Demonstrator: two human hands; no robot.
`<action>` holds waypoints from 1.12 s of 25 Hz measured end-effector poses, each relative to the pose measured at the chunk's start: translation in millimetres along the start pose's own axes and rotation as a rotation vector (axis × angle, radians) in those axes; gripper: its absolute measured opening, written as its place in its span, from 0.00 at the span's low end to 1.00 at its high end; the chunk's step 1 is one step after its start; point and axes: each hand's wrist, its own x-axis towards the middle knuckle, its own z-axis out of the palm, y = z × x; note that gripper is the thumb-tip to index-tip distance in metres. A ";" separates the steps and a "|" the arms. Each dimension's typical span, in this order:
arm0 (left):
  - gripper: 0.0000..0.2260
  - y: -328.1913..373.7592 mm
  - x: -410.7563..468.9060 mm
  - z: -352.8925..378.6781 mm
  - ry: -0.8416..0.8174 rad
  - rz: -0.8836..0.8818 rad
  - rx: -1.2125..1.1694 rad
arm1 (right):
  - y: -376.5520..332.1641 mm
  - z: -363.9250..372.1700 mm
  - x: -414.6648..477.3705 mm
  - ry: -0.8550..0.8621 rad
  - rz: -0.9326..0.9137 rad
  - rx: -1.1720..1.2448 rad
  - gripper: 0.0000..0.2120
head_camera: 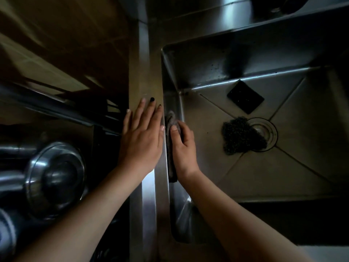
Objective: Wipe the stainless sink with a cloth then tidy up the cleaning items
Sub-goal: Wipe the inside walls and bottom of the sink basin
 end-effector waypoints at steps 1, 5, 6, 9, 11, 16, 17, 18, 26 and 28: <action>0.25 0.7 -0.1 0.4 -0.001 -0.003 0.010 | 0.8 0.8 0.2 0.001 -0.026 -0.002 0.11; 0.24 1.6 0.0 2.2 -0.009 -0.013 0.037 | 1.5 5.0 19.0 -0.019 -0.026 -0.040 0.08; 0.24 1.7 0.0 2.5 -0.008 -0.015 0.039 | 2.4 5.8 27.1 -0.014 -0.007 -0.047 0.07; 0.24 0.9 -0.3 3.7 -0.002 -0.014 0.048 | 13.1 4.8 45.2 0.025 0.072 -0.068 0.10; 0.24 0.9 -0.1 4.5 0.013 -0.015 0.051 | 27.7 1.3 48.1 0.046 0.133 -0.113 0.16; 0.23 2.8 -1.5 5.9 0.029 -0.025 0.036 | 51.4 -9.7 32.5 0.046 0.307 -0.255 0.19; 0.23 2.9 -1.9 5.7 0.029 -0.027 0.035 | 51.1 -11.7 25.4 0.032 0.315 -0.251 0.19; 0.24 3.4 -1.6 5.1 0.029 -0.027 0.033 | 48.7 -13.9 17.6 0.013 0.297 -0.243 0.17; 0.23 2.9 -0.1 6.0 0.064 -0.028 0.039 | 3.5 3.2 22.5 -0.026 -0.013 -0.140 0.04; 0.22 2.9 -0.9 7.1 0.075 -0.021 0.048 | 2.6 5.0 38.9 -0.013 -0.025 -0.150 0.05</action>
